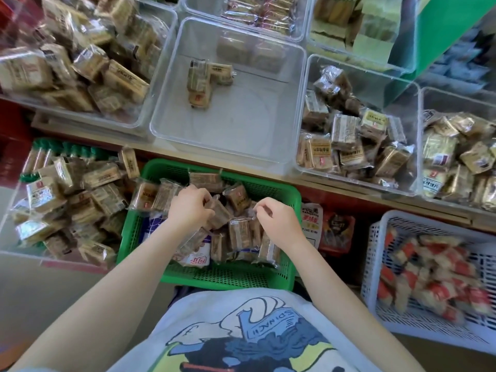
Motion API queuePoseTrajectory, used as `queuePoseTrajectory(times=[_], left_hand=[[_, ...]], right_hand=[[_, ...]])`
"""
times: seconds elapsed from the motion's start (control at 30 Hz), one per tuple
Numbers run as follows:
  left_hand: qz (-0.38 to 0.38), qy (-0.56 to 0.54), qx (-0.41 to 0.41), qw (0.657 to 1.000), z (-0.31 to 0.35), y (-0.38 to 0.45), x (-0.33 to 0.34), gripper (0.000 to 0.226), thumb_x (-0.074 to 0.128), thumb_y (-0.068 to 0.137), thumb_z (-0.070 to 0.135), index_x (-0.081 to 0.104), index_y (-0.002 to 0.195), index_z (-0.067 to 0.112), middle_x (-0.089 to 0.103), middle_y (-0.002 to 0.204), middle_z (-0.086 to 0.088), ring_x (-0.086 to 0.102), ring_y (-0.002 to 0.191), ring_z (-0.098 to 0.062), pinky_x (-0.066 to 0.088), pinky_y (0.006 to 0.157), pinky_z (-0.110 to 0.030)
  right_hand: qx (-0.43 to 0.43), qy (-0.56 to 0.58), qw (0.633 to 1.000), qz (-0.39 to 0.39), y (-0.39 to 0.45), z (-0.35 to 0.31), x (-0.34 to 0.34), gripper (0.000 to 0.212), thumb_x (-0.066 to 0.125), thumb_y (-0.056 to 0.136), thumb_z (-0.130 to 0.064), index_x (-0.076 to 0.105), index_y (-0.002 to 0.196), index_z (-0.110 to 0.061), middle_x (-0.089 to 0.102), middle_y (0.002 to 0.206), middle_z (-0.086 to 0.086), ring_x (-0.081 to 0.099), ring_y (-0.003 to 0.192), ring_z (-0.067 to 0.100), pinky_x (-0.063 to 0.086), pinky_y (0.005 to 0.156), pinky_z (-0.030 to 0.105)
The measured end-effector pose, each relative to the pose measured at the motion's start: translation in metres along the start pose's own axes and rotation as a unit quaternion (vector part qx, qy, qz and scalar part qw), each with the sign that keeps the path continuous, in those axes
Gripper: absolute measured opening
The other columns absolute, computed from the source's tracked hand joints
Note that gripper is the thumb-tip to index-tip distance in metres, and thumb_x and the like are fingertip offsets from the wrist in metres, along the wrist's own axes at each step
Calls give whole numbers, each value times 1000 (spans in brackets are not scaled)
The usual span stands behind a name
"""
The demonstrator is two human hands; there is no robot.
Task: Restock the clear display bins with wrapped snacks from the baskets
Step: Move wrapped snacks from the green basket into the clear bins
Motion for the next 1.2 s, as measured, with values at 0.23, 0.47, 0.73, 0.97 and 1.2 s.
queuePoseTrajectory(times=[0.23, 0.47, 0.73, 0.97, 1.2], left_hand=[[21, -149, 174, 973, 73, -35, -55, 21, 76, 84, 20, 65, 100, 26, 65, 95, 13, 62, 89, -9, 54, 80, -34], [146, -236, 239, 930, 160, -28, -87, 33, 69, 91, 24, 62, 123, 23, 63, 111, 12, 60, 101, -7, 51, 89, -29], [157, -221, 184, 945, 144, -31, -81, 26, 61, 95, 22, 64, 121, 21, 64, 108, 10, 59, 98, -6, 51, 86, -29], [162, -210, 88, 960, 86, -31, -68, 19, 59, 96, 20, 67, 113, 21, 65, 101, 8, 60, 93, -10, 50, 82, -28], [91, 10, -80, 993, -5, -13, -5, 66, 64, 90, 24, 35, 149, 16, 34, 151, -15, 37, 135, -32, 43, 105, -46]], right_hand=[[-68, 69, 994, -44, -13, -30, -36, 54, 73, 88, -38, 48, 136, -34, 52, 127, -17, 49, 110, -5, 39, 87, 10], [-139, 88, 960, 226, -12, -31, -144, 31, 71, 91, -24, 61, 120, -22, 64, 103, -15, 57, 92, -2, 38, 78, 2], [-31, -259, 957, 130, 68, -11, -165, 64, 47, 100, -36, 25, 157, -19, 16, 166, 9, 6, 154, 26, 17, 122, 49], [-211, -105, 922, 308, 14, -38, -115, 30, 43, 94, -20, 69, 104, -9, 68, 100, 5, 59, 96, 22, 49, 86, 40], [-115, -68, 991, -5, 17, -20, -12, 22, 48, 100, -16, 70, 104, -17, 51, 70, -17, 44, 59, -2, 30, 55, 21]])
Point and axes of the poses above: each hand's wrist, its own y-axis towards the middle knuckle, its own x-axis out of the palm, z = x × y, the point moved 4 cm from there along y, towards the middle knuckle
